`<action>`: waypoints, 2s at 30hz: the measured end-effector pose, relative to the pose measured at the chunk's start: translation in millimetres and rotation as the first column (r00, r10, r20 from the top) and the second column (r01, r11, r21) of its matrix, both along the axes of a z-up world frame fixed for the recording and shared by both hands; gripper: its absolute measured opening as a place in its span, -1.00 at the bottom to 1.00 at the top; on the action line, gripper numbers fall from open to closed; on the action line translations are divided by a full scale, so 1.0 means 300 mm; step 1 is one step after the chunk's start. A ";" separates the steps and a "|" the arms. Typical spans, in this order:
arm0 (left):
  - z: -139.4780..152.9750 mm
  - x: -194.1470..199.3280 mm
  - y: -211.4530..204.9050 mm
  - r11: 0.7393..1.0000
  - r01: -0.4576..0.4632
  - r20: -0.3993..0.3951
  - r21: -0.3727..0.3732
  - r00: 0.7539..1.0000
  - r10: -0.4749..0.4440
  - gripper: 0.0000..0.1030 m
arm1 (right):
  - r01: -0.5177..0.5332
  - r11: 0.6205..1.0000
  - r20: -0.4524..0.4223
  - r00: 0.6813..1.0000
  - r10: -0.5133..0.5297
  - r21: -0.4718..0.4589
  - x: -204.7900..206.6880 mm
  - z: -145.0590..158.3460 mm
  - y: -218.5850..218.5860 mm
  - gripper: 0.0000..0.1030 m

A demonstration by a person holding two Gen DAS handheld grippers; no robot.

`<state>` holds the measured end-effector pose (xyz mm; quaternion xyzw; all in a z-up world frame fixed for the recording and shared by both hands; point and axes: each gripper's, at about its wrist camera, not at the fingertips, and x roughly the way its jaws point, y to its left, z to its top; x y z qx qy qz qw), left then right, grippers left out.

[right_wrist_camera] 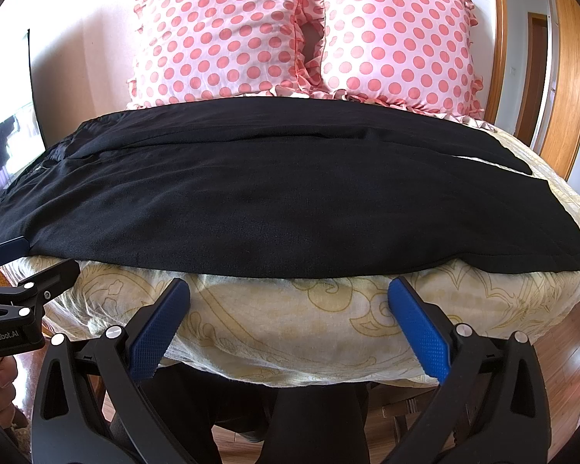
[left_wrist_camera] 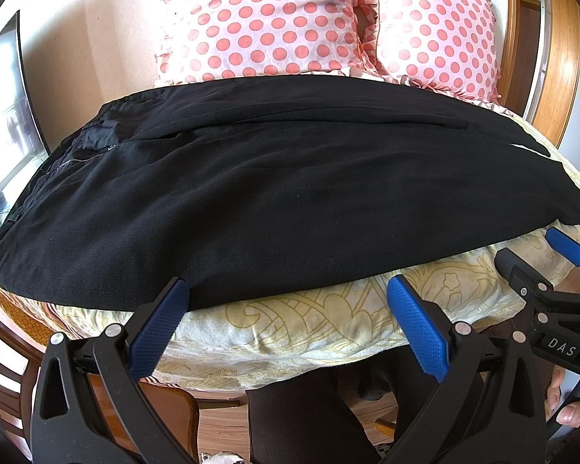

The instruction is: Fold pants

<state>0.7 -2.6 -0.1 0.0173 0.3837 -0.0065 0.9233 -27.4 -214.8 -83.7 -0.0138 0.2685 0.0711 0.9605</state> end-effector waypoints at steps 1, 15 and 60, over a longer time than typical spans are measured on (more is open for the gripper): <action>0.000 0.000 -0.001 1.000 0.000 0.000 0.000 1.000 0.000 0.97 | 0.000 1.000 0.000 1.000 0.000 0.000 0.000 0.000 0.000 0.97; 0.000 0.000 0.000 1.000 0.000 0.000 0.000 1.000 0.000 0.97 | 0.001 1.000 0.001 1.000 -0.001 0.000 0.000 0.001 0.002 0.97; 0.249 0.390 0.160 0.983 -0.182 0.131 -0.029 0.974 0.184 0.97 | 0.441 0.898 -0.072 0.895 -0.439 0.005 0.989 0.380 -0.826 0.81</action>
